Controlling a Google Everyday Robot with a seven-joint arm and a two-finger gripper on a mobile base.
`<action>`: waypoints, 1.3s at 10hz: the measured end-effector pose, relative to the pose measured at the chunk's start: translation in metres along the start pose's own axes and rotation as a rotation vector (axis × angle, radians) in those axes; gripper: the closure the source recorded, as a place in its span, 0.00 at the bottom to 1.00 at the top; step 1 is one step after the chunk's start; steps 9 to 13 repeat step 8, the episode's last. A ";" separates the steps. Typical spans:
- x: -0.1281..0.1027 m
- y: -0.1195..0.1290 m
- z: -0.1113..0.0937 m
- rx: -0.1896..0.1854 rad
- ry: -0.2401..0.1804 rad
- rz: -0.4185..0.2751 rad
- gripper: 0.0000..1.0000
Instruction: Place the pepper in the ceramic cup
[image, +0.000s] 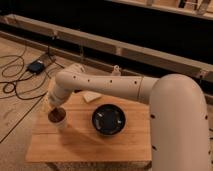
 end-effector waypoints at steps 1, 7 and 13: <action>0.000 0.001 0.001 0.000 0.006 0.000 0.20; 0.000 0.001 0.001 0.001 0.010 0.000 0.20; 0.000 0.001 0.001 0.001 0.010 0.000 0.20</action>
